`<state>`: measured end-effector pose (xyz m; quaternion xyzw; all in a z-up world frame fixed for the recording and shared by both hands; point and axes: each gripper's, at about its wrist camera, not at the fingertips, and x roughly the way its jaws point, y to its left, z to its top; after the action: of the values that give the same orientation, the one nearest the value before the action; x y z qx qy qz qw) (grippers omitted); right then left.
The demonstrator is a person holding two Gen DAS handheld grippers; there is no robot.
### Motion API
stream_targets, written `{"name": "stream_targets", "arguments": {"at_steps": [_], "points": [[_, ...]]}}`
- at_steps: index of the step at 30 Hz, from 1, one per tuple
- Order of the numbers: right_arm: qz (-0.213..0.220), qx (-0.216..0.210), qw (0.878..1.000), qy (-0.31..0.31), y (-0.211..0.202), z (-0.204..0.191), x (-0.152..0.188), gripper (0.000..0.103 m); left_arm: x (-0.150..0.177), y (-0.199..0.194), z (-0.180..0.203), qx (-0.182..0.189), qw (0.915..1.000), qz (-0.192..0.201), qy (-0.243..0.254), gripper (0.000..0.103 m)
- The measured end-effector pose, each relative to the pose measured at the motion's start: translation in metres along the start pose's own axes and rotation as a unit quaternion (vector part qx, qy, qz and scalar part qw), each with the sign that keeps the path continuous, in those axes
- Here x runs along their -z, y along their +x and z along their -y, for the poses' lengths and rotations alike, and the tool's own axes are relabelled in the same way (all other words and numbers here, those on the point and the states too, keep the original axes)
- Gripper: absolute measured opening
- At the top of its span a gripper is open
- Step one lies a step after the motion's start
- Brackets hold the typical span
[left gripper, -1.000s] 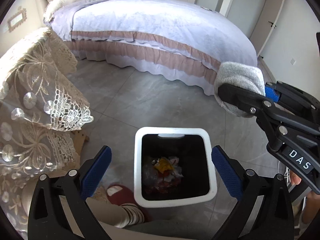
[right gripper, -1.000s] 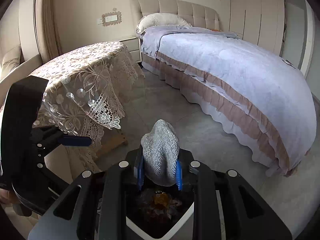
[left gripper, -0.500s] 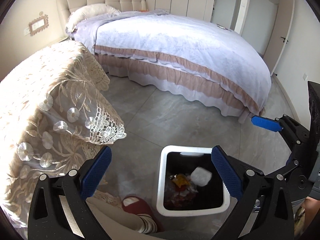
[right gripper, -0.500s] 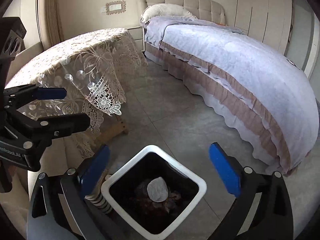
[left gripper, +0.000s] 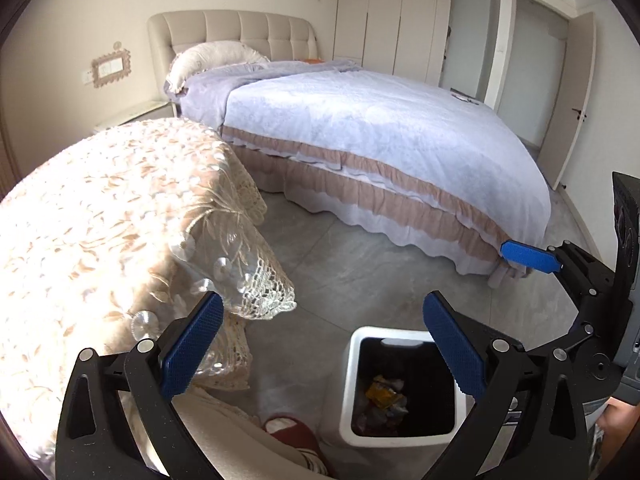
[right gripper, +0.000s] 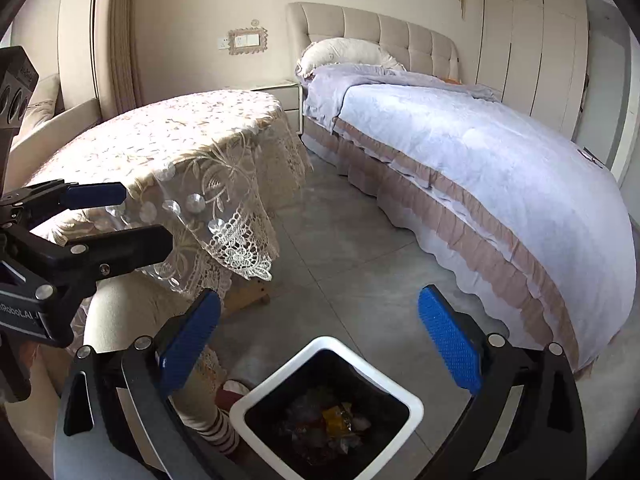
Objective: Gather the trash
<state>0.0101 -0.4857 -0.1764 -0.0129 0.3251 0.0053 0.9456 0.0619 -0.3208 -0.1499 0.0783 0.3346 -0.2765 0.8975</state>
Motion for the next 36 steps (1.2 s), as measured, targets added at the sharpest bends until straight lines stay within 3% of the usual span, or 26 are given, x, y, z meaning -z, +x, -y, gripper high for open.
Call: {"name": "stream_targets", "arguments": {"at_steps": [5,17,25,31,36], "points": [[0.04,-0.02,0.999,-0.024,-0.009,-0.029,-0.03,0.098,-0.007,-0.033,-0.025,-0.042,0.9983,0.04,-0.004,0.098],[0.105,-0.056,0.985,-0.122,-0.022,-0.116,-0.086,0.098,-0.016,-0.102,-0.091,-0.128,0.9874,0.09,-0.023,0.098],[0.132,-0.085,0.977,-0.147,-0.03,-0.17,-0.107,0.098,-0.009,-0.141,-0.132,-0.175,0.9752,0.119,-0.066,0.098],[0.147,-0.108,0.971,-0.156,-0.034,-0.203,-0.122,0.098,-0.001,-0.169,-0.154,-0.228,0.9592,0.133,-0.101,0.098],[0.155,-0.124,0.967,-0.162,-0.037,-0.226,-0.129,0.098,0.004,-0.187,-0.168,-0.24,0.9542,0.138,-0.113,0.098]]}}
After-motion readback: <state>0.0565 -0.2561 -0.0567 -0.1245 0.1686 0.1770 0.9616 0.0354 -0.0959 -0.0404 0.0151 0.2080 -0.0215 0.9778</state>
